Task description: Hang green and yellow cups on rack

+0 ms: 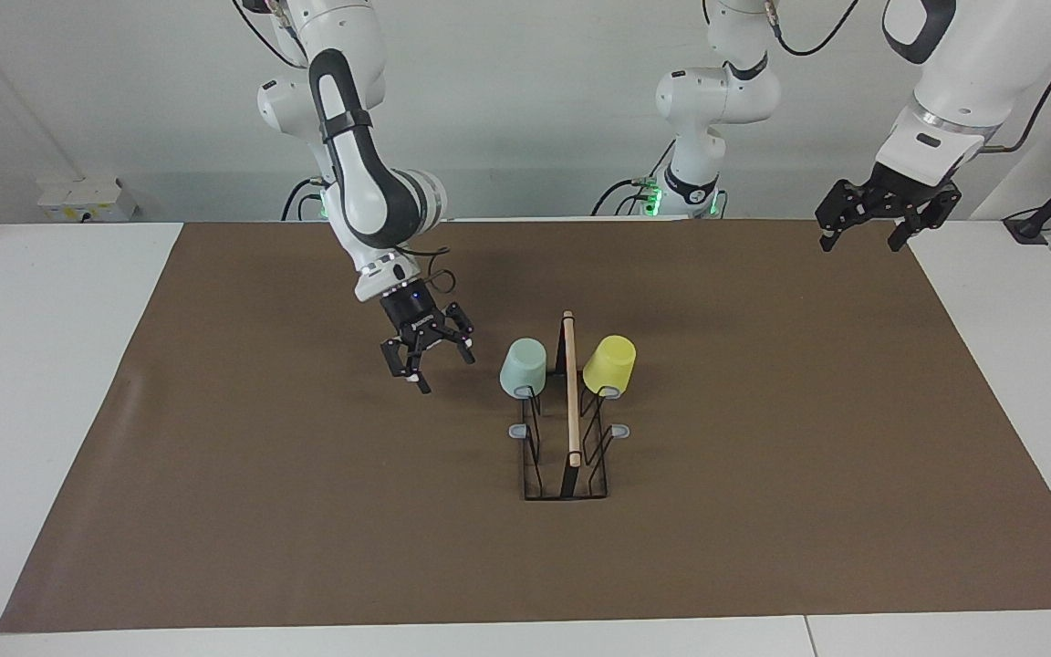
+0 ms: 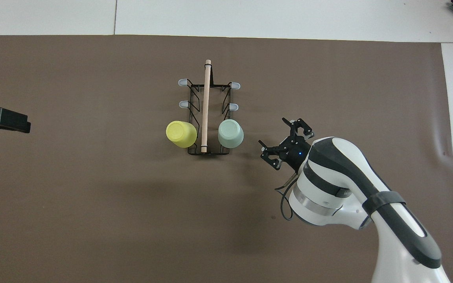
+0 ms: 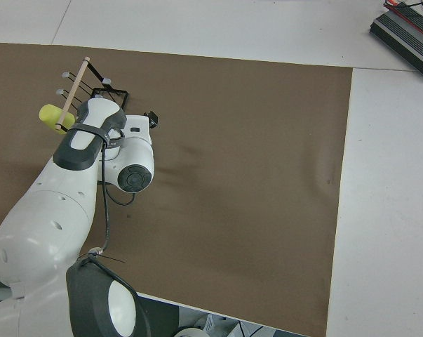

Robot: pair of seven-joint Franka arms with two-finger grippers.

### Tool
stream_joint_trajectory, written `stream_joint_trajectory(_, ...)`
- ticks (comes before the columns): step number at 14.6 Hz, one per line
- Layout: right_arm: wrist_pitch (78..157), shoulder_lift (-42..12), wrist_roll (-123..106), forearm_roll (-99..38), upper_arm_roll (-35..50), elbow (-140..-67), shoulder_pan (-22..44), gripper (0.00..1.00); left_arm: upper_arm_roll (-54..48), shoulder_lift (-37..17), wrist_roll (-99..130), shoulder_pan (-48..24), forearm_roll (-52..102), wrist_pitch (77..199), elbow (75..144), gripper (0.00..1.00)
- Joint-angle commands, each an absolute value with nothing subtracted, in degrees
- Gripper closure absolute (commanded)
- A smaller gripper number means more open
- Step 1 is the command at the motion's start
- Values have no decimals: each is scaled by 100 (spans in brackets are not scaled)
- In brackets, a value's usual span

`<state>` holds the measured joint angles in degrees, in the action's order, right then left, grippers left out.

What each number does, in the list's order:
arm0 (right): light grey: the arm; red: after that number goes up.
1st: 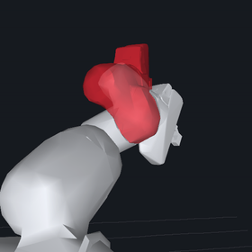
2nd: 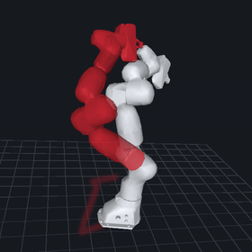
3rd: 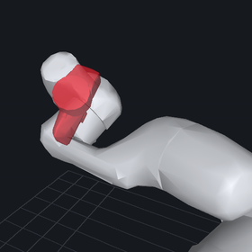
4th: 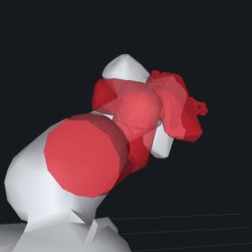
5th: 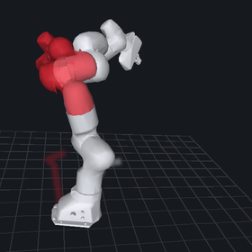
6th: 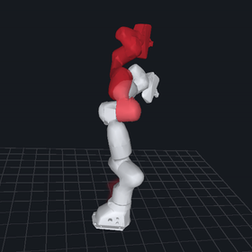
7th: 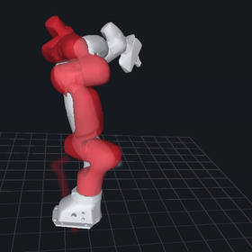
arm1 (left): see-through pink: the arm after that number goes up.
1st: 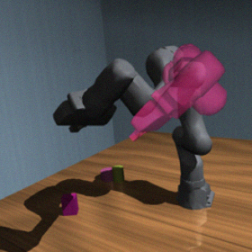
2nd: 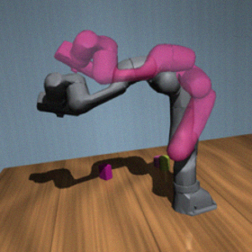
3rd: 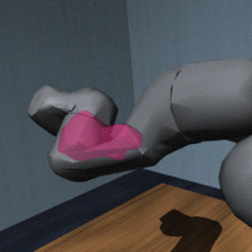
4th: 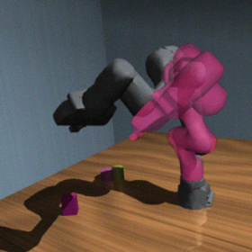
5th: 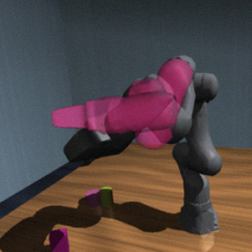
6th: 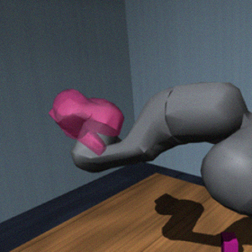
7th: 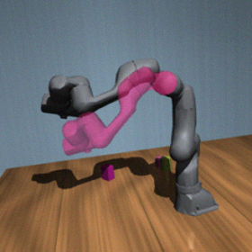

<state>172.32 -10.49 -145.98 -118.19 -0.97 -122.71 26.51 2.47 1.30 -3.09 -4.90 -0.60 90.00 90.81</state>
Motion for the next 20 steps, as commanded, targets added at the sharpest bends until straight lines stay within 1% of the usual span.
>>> stream_joint_trajectory(1,17279,-1002,-14722,-10709,-79,-12173,2294,0,237,167,-255,-440,9,8921,9114,0)
stream_joint_trajectory(5,17244,-993,-14704,-9952,-79,-11989,2040,0,237,167,-255,-439,9,8912,9114,0)
stream_joint_trajectory(7,17026,-976,-14704,-9320,-88,-11962,1829,0,237,158,-255,-439,9,8912,9114,0)
stream_joint_trajectory(8,16763,-967,-14704,-8907,-97,-11962,1619,0,237,158,-255,-439,9,8912,9114,0)
stream_joint_trajectory(11,15474,-932,-14477,-7265,-166,-11874,828,0,237,158,-255,-439,9,8912,9114,0)
stream_joint_trajectory(12,15121,-845,-14188,-6773,-254,-11831,774,0,237,158,-255,-439,9,8921,9114,0)
stream_joint_trajectory(14,14663,-599,-12936,-5317,-395,-11795,686,0,237,167,-255,-439,9,8921,9114,0)
stream_joint_trajectory(17,13232,-466,-10729,-3223,-404,-11173,510,0,237,158,-255,-439,9,8912,9114,0)
stream_joint_trajectory(20,12246,-168,-9120,-2157,-404,-10934,527,0,237,158,-255,-439,9,8912,9114,0)
